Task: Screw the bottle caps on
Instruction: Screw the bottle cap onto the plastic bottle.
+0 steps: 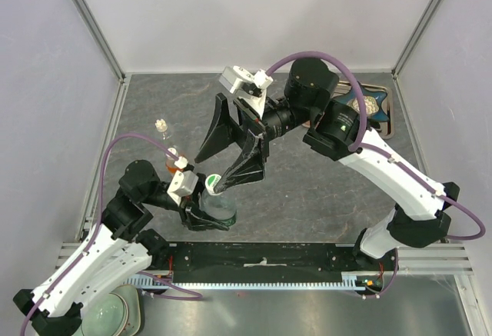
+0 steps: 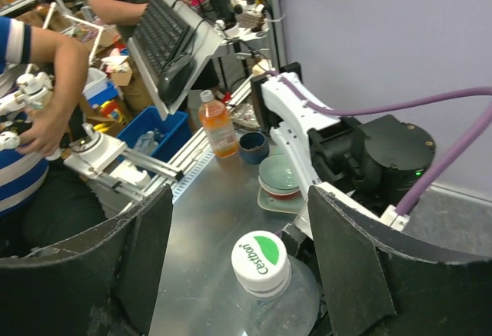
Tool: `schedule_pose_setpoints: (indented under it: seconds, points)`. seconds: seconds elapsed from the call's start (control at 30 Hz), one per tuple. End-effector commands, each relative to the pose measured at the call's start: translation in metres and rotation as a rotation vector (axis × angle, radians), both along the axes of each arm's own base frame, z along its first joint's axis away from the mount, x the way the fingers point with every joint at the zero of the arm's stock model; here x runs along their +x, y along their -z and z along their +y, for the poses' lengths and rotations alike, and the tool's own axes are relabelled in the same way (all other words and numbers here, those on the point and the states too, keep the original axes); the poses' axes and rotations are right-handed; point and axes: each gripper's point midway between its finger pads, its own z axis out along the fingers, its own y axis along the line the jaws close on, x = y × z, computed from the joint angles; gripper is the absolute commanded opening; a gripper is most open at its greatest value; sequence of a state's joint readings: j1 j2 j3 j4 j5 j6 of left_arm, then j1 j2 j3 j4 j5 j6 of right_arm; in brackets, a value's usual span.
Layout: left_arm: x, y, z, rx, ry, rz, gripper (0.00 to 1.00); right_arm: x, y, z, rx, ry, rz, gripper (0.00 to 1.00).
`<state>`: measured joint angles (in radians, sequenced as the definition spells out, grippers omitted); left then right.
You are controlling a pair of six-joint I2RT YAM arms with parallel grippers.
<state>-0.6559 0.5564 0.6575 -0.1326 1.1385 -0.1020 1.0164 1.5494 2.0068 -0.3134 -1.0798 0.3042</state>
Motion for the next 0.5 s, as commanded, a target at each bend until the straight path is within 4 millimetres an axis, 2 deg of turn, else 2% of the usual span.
schedule_pose_setpoints:
  seconds: [0.0, 0.33, 0.47]
  points:
    - [-0.007, -0.019, 0.003, -0.047, 0.037, -0.074, 0.02, -0.018, -0.008, -0.012, 0.058, -0.128, -0.027, 0.77]
    - [-0.007, -0.026, 0.003, -0.058, 0.033, -0.056, 0.02, -0.010, 0.010, 0.000, 0.037, -0.143, -0.034, 0.64]
    - [-0.006, -0.028, 0.002, -0.062, 0.029, -0.049, 0.02, -0.008, 0.013, 0.002, 0.028, -0.138, -0.027, 0.64]
